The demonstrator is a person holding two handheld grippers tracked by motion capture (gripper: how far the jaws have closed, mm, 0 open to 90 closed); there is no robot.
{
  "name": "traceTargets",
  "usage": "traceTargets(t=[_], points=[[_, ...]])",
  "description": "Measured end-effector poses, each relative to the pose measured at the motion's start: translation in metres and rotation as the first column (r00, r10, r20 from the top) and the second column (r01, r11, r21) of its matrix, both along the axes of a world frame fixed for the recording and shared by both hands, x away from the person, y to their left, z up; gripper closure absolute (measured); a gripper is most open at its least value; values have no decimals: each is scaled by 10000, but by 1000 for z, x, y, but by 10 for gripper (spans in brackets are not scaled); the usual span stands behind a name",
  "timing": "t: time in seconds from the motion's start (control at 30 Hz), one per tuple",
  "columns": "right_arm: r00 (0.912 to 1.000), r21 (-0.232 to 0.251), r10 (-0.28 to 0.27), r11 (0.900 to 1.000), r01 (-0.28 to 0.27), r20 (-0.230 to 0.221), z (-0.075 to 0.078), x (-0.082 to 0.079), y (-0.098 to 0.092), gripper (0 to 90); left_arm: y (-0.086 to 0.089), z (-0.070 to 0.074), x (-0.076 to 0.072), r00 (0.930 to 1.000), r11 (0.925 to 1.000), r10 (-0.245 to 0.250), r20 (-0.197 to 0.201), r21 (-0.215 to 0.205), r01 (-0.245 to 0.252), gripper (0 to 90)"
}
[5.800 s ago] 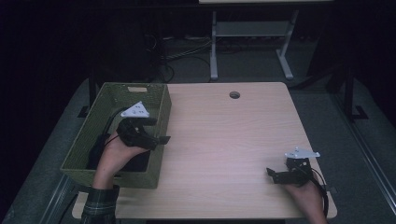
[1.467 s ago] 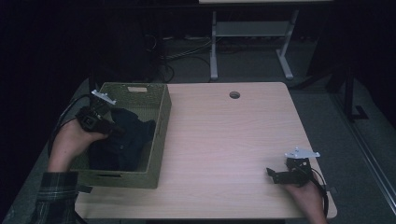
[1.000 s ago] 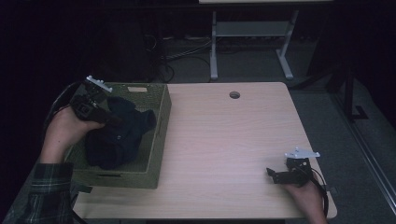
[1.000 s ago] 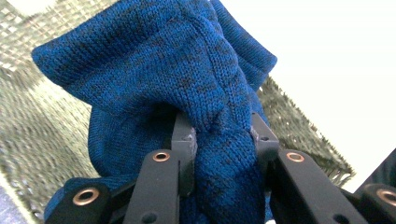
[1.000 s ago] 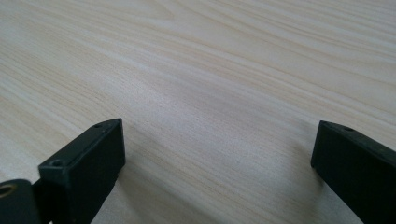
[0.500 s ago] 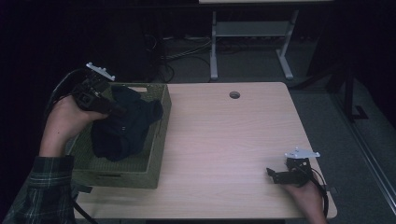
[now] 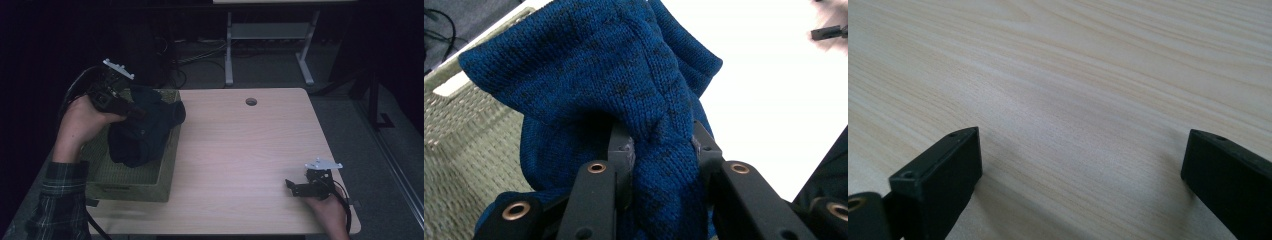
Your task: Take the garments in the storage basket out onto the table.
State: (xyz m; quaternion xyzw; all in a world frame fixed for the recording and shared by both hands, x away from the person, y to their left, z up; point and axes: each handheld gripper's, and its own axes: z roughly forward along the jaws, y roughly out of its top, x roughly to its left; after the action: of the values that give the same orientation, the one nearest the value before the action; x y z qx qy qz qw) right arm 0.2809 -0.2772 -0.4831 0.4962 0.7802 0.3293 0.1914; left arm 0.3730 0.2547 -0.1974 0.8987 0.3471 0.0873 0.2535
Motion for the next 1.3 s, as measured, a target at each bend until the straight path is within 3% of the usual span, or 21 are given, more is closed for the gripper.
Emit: traceTargets(t=[0.5,0.97,1.3], points=[[10000,-19,-21,10000,22,8,0,0,0,27,-36,12,1,9979,9980,-609,219,-130,612,703],[10000,-15,-17,10000,17,10,0,0,0,27,-80,19,1,9907,9912,-1301,394,-216,1310,702],[10000,-3,-25,10000,25,-1,0,0,0,27,-128,15,3,9779,9784,-2066,315,-54,2069,704]])
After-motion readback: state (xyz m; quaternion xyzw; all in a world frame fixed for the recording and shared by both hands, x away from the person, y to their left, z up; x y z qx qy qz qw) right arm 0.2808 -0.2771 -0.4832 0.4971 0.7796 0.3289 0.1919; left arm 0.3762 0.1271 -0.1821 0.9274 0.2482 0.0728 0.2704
